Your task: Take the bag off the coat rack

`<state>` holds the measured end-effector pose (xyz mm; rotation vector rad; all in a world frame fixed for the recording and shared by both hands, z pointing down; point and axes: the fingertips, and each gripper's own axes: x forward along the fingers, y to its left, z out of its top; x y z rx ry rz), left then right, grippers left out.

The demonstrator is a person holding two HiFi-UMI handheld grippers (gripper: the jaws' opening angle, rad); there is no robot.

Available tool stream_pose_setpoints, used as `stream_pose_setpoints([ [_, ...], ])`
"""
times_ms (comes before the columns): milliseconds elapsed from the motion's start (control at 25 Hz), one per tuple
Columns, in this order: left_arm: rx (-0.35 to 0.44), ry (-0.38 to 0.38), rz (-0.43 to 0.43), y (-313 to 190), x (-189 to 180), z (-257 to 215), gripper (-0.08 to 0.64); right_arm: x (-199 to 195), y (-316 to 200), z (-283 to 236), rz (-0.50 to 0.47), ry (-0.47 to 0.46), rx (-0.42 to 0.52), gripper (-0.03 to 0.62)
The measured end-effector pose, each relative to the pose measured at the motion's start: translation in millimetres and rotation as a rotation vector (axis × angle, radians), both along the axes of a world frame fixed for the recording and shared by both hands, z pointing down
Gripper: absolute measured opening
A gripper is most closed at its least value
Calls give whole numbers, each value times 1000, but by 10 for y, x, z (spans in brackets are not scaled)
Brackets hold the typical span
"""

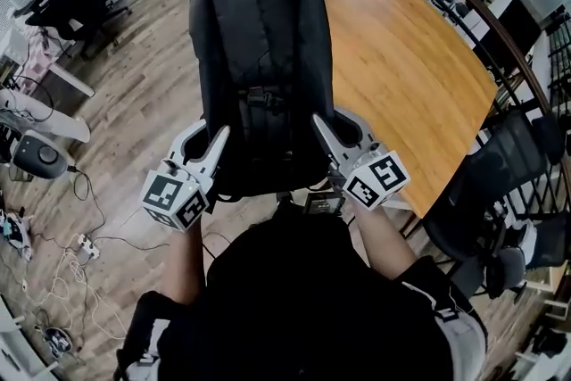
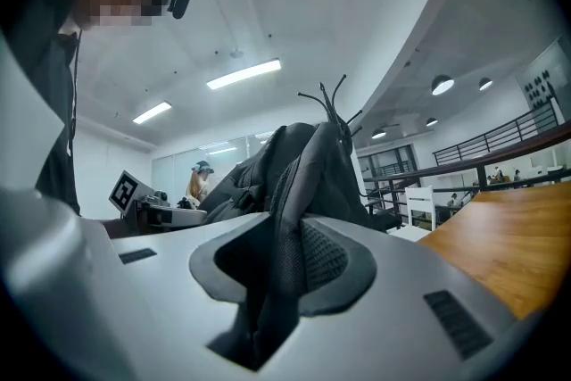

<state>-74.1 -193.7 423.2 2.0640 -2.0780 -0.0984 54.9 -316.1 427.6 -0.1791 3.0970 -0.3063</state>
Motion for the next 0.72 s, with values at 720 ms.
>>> stream_pose_setpoints([
  [720,-56,58,47,1009,325,503,104,338,1056,560,32,59,-92,110],
])
